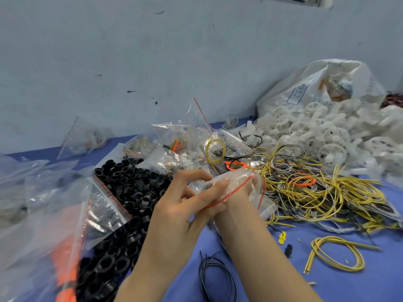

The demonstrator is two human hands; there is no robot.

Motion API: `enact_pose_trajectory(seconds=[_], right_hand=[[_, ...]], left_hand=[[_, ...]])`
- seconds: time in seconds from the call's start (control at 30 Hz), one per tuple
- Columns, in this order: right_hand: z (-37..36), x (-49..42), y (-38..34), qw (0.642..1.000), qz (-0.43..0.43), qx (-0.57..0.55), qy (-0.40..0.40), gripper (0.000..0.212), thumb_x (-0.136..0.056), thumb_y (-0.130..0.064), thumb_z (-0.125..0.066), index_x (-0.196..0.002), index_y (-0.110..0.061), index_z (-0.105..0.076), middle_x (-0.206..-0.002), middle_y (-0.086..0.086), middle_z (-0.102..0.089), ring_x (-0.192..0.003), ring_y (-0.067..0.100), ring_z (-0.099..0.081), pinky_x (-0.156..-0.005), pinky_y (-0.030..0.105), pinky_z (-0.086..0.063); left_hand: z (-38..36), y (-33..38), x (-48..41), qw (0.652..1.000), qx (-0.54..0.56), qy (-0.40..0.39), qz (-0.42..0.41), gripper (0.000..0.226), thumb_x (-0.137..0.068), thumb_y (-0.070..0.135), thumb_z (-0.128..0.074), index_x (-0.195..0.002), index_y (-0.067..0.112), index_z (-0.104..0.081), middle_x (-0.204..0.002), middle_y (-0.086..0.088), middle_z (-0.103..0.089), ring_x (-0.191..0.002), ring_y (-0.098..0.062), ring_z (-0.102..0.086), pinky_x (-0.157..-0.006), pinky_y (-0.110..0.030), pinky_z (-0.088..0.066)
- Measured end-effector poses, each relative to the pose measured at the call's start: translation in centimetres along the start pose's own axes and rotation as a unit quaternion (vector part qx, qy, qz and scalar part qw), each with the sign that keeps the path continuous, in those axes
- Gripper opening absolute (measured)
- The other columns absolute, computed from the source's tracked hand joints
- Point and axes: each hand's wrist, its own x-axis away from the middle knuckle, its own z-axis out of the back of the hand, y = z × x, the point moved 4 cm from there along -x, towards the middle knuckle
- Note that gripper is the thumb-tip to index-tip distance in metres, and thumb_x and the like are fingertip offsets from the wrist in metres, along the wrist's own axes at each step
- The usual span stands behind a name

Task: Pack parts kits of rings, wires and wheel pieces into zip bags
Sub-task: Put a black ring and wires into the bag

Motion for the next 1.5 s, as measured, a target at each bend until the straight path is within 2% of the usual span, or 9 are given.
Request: enact_pose_trajectory(seconds=[0.07, 0.2, 0.33, 0.5, 0.63, 0.87, 1.0, 1.23, 1.5], right_hand=[[0.1, -0.6, 0.8, 0.998, -0.042, 0.043, -0.023, 0.042, -0.090, 0.014, -0.017, -0.093, 0.009, -0.059, -0.069, 0.012, -0.052, -0.092, 0.030, -0.058, -0.084, 0.024, -0.045], [-1.4, 0.8, 2.4, 0.971, -0.082, 0.218, -0.060, 0.020, -0.087, 0.004, -0.035, -0.079, 0.002, -0.053, -0.051, 0.015, -0.055, -0.049, 0.024, -0.051, -0.049, 0.026, -0.042], [-2.0, 2.3, 3.4, 0.906, -0.068, 0.380, -0.172, 0.050, -0.091, -0.005, -0.050, -0.137, -0.021, -0.040, -0.084, -0.005, -0.059, -0.062, 0.003, -0.060, -0.049, 0.014, -0.048], [-2.1, 3.4, 0.8, 0.750, 0.079, 0.615, -0.229, 0.034, -0.090, -0.031, -0.061, -0.123, -0.035, -0.053, -0.092, -0.033, -0.056, -0.072, -0.016, -0.052, -0.051, -0.002, -0.038], [-2.3, 1.8, -0.1, 0.582, 0.075, 0.759, -0.282, 0.030, -0.092, -0.033, -0.059, -0.121, -0.030, -0.059, -0.116, -0.007, -0.064, -0.099, 0.014, -0.063, -0.085, 0.025, -0.051], [-0.7, 0.2, -7.9, 0.789, -0.084, 0.395, -0.464, 0.033, -0.090, -0.027, -0.056, -0.109, -0.004, -0.068, -0.112, 0.017, -0.068, -0.111, 0.032, -0.062, -0.097, 0.040, -0.049], [1.5, -7.7, -11.0, 0.914, 0.078, 0.352, -0.186, 0.020, -0.092, -0.013, -0.052, -0.082, -0.008, -0.069, -0.085, 0.011, -0.072, -0.080, 0.020, -0.071, -0.070, 0.028, -0.059], [4.9, -17.9, -8.9, 0.476, 0.213, 0.853, -0.007, 0.043, -0.088, 0.009, -0.042, -0.117, -0.013, -0.065, -0.122, 0.008, -0.062, -0.099, 0.021, -0.059, -0.079, 0.027, -0.046], [4.9, -22.0, -5.8, 0.378, 0.147, 0.914, 0.026, 0.021, -0.083, -0.033, -0.056, -0.099, -0.020, -0.062, -0.102, 0.005, -0.064, -0.104, 0.029, -0.056, -0.092, 0.042, -0.046]], left_hand=[[0.2, -0.4, 0.2, 1.000, -0.024, 0.013, 0.009, 0.046, -0.081, 0.006, -0.065, -0.124, 0.021, -0.057, -0.104, 0.004, -0.049, -0.070, -0.009, -0.049, -0.069, -0.006, -0.041], [1.2, -2.7, 0.7, 0.984, -0.090, 0.063, 0.138, 0.047, -0.085, -0.003, -0.066, -0.122, 0.026, -0.063, -0.099, 0.002, -0.049, -0.085, 0.010, -0.051, -0.075, 0.001, -0.035], [3.6, -5.2, 0.9, 0.954, -0.070, 0.125, 0.262, 0.028, -0.090, 0.003, -0.060, -0.109, 0.021, -0.071, -0.096, 0.003, -0.056, -0.083, 0.000, -0.057, -0.072, -0.009, -0.039], [6.1, -6.0, 0.6, 0.929, 0.036, 0.182, 0.321, 0.029, -0.091, 0.005, -0.061, -0.097, 0.032, -0.071, -0.101, 0.002, -0.070, -0.076, -0.013, -0.068, -0.055, -0.012, -0.050], [4.5, -4.1, -0.1, 0.955, 0.040, 0.076, 0.282, 0.044, -0.086, -0.008, -0.058, -0.089, 0.035, -0.070, -0.100, 0.008, -0.069, -0.068, -0.005, -0.069, -0.056, -0.013, -0.051], [3.4, -3.6, 0.1, 0.953, 0.074, 0.037, 0.291, 0.035, -0.091, -0.002, -0.058, -0.089, 0.031, -0.071, -0.094, 0.003, -0.070, -0.045, -0.013, -0.065, -0.043, -0.026, -0.052], [4.5, -4.4, 0.2, 0.943, 0.060, 0.050, 0.325, 0.031, -0.092, 0.000, -0.057, -0.086, 0.028, -0.071, -0.091, 0.003, -0.070, -0.039, -0.012, -0.062, -0.041, -0.014, -0.044], [5.6, -5.1, 0.2, 0.929, 0.070, 0.062, 0.357, 0.036, -0.091, -0.003, -0.056, -0.080, 0.027, -0.072, -0.073, 0.006, -0.069, -0.038, -0.014, -0.061, -0.039, -0.012, -0.041], [5.5, -5.6, 0.3, 0.928, 0.060, 0.047, 0.366, 0.040, -0.088, -0.005, -0.058, -0.075, 0.029, -0.073, -0.056, 0.007, -0.067, -0.037, -0.014, -0.061, -0.040, -0.011, -0.043]])
